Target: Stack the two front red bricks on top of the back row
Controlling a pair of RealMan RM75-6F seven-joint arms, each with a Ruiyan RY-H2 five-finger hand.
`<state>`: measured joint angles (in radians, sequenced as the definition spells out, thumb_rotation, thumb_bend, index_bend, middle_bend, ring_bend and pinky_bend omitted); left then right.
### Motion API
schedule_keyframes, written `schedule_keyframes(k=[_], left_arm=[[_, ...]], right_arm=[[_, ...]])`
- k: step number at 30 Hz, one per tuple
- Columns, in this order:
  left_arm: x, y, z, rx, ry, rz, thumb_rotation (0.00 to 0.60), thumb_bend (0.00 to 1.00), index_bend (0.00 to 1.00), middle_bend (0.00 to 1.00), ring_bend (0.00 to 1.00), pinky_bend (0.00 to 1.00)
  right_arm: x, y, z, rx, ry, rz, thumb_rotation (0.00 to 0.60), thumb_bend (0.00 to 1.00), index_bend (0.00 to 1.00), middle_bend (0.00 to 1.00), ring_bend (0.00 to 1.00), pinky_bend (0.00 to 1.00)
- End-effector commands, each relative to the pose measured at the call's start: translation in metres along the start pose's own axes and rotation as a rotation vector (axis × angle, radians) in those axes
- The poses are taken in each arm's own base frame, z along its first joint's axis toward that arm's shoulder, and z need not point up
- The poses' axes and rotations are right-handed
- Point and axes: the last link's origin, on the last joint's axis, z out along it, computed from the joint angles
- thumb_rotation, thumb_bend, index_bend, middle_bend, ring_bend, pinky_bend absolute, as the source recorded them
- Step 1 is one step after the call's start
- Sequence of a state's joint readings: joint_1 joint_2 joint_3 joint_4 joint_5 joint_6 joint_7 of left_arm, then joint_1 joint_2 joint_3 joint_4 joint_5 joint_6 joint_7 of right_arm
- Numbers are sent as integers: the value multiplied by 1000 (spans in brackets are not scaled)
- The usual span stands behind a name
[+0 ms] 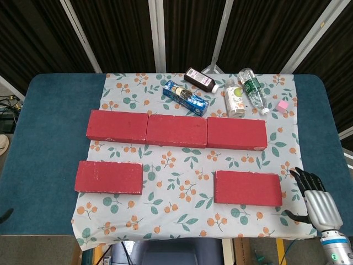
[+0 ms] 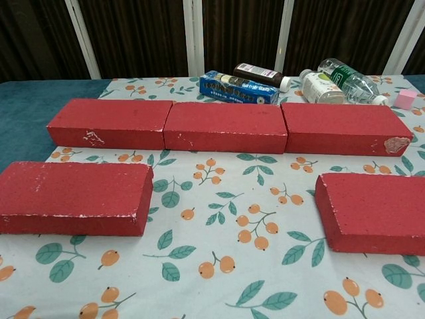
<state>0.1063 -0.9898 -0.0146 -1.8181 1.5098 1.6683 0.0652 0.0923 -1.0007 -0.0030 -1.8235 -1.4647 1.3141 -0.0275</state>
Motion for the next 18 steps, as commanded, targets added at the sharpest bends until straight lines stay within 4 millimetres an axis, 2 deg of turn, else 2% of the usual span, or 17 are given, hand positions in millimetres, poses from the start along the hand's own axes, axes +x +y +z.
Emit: schedule_keyframes(k=[1,7,18], left_arm=[[0,0,1,1,-4,-2,600,0,62,0,0,109],[-2,1,2,-10,-17,-3,600,0,62,0,0,109],[-1,-2,4,-8,-25,-16,600,0,61,0,0,109]], right_arm=[[-7,-15,5,-8,-59,-16,600,197,0,0,0,0],[-15,-39,16,-37,-126,-37,600,197,0,0,0,0],[-30,-70,34,-18,-138,-117,600,196,0,0,0,0]])
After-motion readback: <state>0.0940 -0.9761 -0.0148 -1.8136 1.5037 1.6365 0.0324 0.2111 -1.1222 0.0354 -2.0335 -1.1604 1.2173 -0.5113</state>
